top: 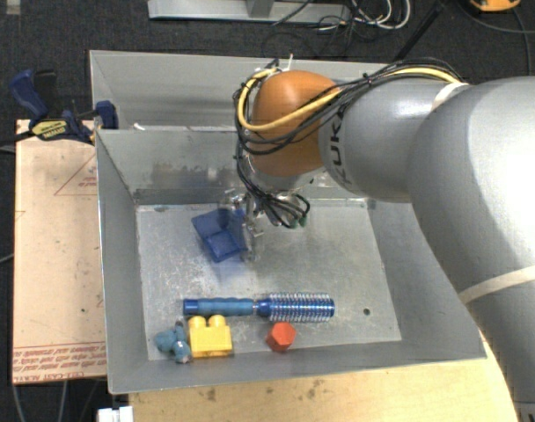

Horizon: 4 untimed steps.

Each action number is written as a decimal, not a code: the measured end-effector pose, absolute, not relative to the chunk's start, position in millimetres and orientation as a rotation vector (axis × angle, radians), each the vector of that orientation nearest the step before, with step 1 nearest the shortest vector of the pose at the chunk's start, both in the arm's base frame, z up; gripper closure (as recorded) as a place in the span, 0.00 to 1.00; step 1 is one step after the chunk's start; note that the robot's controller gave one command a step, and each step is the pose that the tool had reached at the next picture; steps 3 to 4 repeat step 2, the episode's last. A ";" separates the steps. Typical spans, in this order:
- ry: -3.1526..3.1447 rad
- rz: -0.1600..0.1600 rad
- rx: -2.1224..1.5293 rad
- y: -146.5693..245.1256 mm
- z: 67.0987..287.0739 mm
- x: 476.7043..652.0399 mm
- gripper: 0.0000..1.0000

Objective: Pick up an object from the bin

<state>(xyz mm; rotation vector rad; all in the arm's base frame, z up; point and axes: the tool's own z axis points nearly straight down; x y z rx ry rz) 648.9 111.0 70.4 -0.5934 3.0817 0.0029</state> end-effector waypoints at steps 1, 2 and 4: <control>3.070 0.002 -0.619 124.3 186.0 612.0 1.00; 3.069 0.003 -0.597 149.9 265.9 651.7 1.00; 3.069 0.003 -0.597 149.9 265.9 651.7 1.00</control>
Offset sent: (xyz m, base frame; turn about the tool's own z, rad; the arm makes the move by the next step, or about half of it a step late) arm -0.0383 0.0120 0.1103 -0.0158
